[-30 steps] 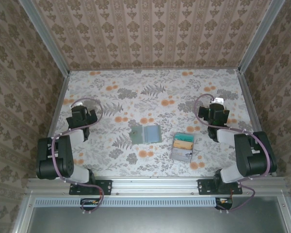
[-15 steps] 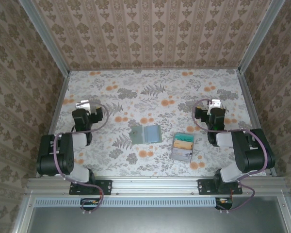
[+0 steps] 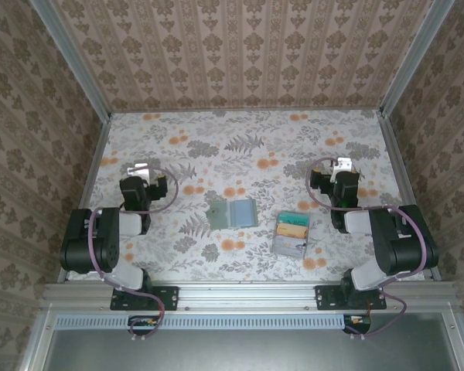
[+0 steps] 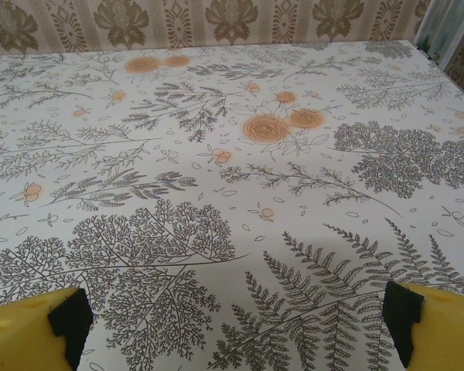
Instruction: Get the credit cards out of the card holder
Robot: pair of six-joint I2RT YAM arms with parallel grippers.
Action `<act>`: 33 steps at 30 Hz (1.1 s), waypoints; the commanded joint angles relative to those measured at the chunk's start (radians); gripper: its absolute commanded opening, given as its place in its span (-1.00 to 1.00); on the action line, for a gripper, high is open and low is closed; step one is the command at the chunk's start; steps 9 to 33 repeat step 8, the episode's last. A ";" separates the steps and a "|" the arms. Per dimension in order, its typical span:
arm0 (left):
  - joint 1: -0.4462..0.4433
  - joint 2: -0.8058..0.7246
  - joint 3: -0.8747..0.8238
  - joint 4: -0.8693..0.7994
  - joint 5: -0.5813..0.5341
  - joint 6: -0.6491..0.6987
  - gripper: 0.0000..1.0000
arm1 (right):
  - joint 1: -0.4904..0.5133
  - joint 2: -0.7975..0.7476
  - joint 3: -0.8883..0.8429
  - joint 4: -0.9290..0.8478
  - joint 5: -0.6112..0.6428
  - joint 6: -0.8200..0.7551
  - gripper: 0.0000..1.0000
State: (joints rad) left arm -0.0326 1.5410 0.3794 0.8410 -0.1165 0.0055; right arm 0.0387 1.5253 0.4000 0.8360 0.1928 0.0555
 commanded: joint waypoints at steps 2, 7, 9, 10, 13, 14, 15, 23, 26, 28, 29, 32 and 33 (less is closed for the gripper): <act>-0.007 -0.007 0.014 0.033 -0.016 0.030 1.00 | -0.004 0.003 -0.006 0.043 -0.021 -0.005 0.99; -0.007 -0.005 0.016 0.032 -0.015 0.029 1.00 | -0.003 0.003 -0.006 0.043 -0.021 -0.005 0.99; -0.007 -0.006 0.017 0.033 -0.015 0.030 1.00 | -0.003 0.003 -0.006 0.043 -0.021 -0.005 0.99; -0.007 -0.006 0.017 0.033 -0.015 0.030 1.00 | -0.003 0.003 -0.006 0.043 -0.021 -0.005 0.99; -0.007 -0.006 0.017 0.033 -0.015 0.030 1.00 | -0.003 0.003 -0.006 0.043 -0.021 -0.005 0.99; -0.007 -0.006 0.017 0.033 -0.015 0.030 1.00 | -0.003 0.003 -0.006 0.043 -0.021 -0.005 0.99; -0.007 -0.006 0.017 0.033 -0.015 0.030 1.00 | -0.003 0.003 -0.006 0.043 -0.021 -0.005 0.99; -0.007 -0.006 0.017 0.033 -0.015 0.030 1.00 | -0.003 0.003 -0.006 0.043 -0.021 -0.005 0.99; -0.007 -0.006 0.017 0.033 -0.015 0.030 1.00 | -0.003 0.003 -0.006 0.043 -0.021 -0.005 0.99; -0.007 -0.006 0.017 0.033 -0.015 0.030 1.00 | -0.003 0.003 -0.006 0.043 -0.021 -0.005 0.99; -0.007 -0.006 0.017 0.033 -0.015 0.030 1.00 | -0.003 0.003 -0.006 0.043 -0.021 -0.005 0.99; -0.007 -0.006 0.017 0.033 -0.015 0.030 1.00 | -0.003 0.003 -0.006 0.043 -0.021 -0.005 0.99; -0.007 -0.006 0.017 0.033 -0.015 0.030 1.00 | -0.003 0.003 -0.006 0.043 -0.021 -0.005 0.99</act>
